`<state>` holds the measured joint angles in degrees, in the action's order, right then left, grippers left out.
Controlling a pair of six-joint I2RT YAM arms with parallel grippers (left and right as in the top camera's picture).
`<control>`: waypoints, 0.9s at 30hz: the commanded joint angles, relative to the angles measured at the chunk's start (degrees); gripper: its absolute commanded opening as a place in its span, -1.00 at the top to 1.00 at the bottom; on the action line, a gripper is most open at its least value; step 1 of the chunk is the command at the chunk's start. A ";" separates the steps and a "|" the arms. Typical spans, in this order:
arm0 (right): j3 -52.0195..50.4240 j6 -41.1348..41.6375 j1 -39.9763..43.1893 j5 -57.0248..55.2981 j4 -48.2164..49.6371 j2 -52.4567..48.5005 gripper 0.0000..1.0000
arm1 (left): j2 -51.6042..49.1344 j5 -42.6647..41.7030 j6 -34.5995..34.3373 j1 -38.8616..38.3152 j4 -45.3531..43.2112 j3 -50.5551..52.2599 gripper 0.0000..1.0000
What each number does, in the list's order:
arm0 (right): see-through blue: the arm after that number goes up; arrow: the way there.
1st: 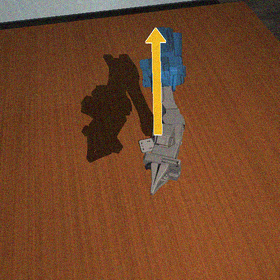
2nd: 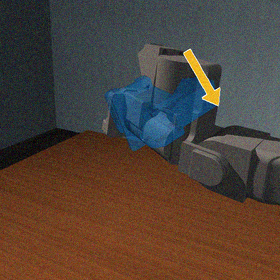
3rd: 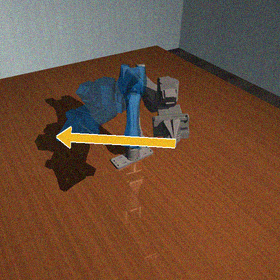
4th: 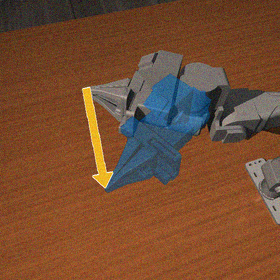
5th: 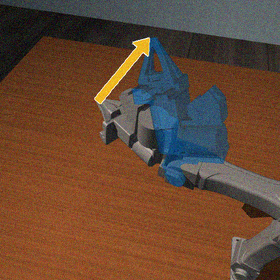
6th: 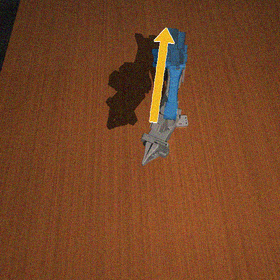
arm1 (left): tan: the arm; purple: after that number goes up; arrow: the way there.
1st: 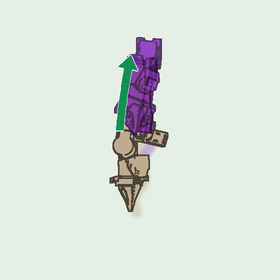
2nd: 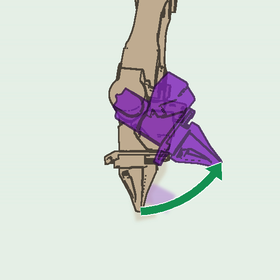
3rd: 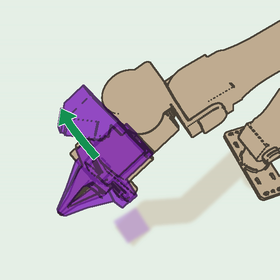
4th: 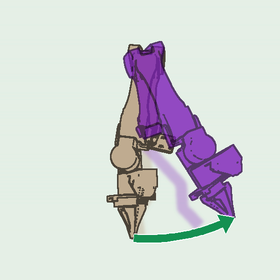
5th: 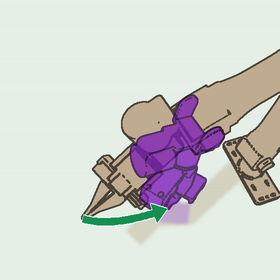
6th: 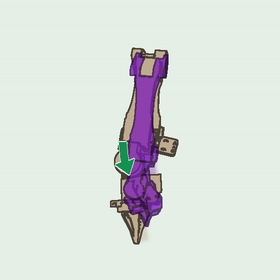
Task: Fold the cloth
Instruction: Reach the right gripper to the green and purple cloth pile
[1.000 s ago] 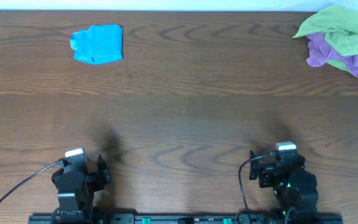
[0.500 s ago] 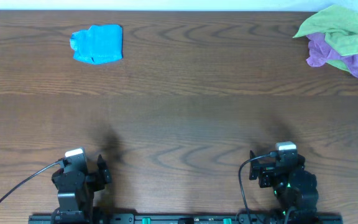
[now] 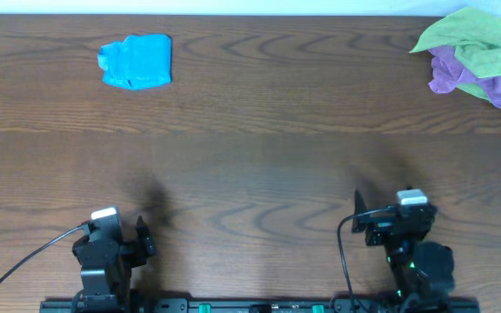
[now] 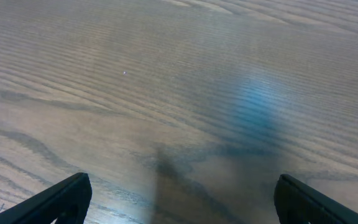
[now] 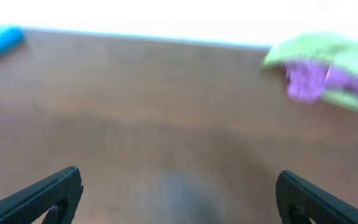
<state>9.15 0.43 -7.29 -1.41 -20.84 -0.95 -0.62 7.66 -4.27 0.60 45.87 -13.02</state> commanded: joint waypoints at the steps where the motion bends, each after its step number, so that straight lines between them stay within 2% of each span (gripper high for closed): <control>1: -0.09 1.49 0.52 6.54 3.61 0.59 -0.98 | 0.39 -0.22 0.42 0.13 2.16 2.21 -0.90; 7: -0.09 1.46 0.50 24.63 8.33 0.59 -0.98 | 0.39 -0.22 0.42 0.13 2.14 2.21 -0.90; 12: -0.09 1.42 0.50 32.02 10.01 0.59 -0.98 | 0.39 -0.22 0.42 0.13 2.14 2.21 -0.90; 15: -0.11 1.49 0.52 30.58 12.66 0.57 -0.98 | 0.39 -0.22 0.42 0.13 2.14 2.21 -0.90; 18: -0.11 10.88 0.52 16.50 13.90 -0.39 -0.98 | 0.39 -0.22 0.42 0.13 2.14 2.21 -0.90; 20: -0.11 11.98 0.52 10.25 16.02 -3.45 -0.99 | 0.39 -0.22 0.42 0.13 2.16 2.21 -0.90; 22: 0.02 11.98 0.59 7.78 22.43 -9.81 -0.99 | 0.39 -0.22 0.42 0.13 2.16 2.21 -0.90; 27: 5.42 11.45 4.15 5.53 37.38 -34.64 -0.98 | 0.39 -0.22 0.42 0.13 2.16 2.21 -0.90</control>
<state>10.85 10.57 -5.39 7.97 14.46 -26.33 -0.58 7.68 -4.25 0.60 45.78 -12.88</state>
